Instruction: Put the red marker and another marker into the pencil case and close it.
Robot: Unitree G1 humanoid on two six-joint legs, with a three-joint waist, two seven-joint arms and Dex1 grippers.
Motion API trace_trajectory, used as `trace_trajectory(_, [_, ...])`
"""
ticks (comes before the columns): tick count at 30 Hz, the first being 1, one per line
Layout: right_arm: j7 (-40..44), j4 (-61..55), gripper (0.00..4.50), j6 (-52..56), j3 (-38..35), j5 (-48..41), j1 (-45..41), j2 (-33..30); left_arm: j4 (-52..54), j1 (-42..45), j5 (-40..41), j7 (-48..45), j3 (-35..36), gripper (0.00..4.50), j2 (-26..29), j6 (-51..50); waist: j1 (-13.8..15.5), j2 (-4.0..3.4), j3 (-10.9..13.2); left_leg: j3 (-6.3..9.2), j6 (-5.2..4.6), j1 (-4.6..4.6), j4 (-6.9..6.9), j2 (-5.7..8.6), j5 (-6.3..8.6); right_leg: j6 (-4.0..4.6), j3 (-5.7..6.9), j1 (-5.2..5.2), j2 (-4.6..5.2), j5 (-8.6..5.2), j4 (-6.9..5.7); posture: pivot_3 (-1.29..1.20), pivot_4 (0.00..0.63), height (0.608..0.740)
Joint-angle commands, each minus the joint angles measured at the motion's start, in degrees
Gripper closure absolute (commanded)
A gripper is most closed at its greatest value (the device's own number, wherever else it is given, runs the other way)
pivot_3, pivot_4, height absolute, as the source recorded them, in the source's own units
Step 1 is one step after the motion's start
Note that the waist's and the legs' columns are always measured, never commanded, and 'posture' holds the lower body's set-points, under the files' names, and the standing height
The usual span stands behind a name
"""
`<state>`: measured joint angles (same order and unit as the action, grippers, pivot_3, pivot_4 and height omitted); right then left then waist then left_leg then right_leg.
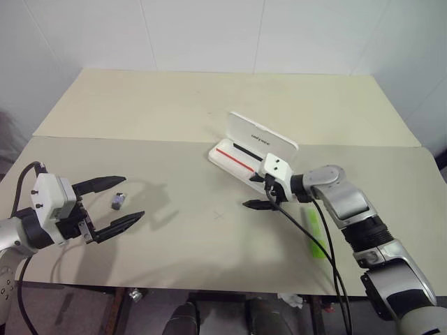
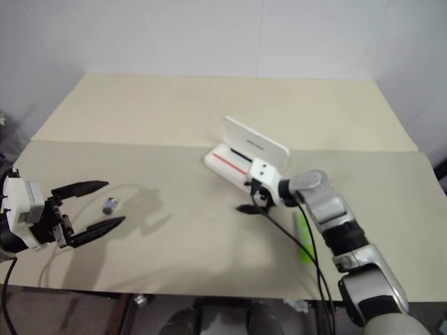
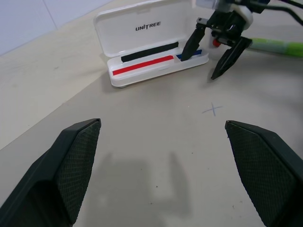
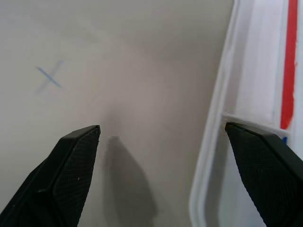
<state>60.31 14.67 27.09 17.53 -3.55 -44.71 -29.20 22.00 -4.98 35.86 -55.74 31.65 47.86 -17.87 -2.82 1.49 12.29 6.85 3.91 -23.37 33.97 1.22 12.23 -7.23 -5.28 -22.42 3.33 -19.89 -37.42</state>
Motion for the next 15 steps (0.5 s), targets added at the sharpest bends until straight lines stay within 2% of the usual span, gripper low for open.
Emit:
trace_trajectory(1, [-1.44,1.55,0.61,-0.79,-0.05,1.59,-2.36,0.53,2.02,-0.29,1.29,0.52,2.38,0.0,-0.01,0.25,-0.31,0.0,0.0,0.0,0.0,0.01,0.01,0.0,0.0,0.0,-0.01,0.0,0.0,0.0,-0.01,0.0,0.15,0.74])
trace_trajectory(12, [0.03,8.74,4.45,-4.69,-0.51,2.6,-7.38,2.3,-0.03,1.76,1.37,0.89,1.49,0.0,0.2,0.35,-0.6,0.0,0.0,-0.01,0.01,0.05,0.01,0.0,0.0,0.0,-0.02,0.01,-0.02,0.0,-0.07,0.0,0.15,0.74])
trace_trajectory(15, [1.31,9.61,4.48,-6.75,-1.31,1.98,-7.88,2.06,-0.26,1.19,1.18,-0.22,2.06,0.0,0.76,0.2,-0.56,0.0,0.0,-0.01,0.02,0.06,0.01,-0.01,-0.01,0.01,-0.02,0.01,-0.05,0.0,-0.08,0.0,0.15,0.74])
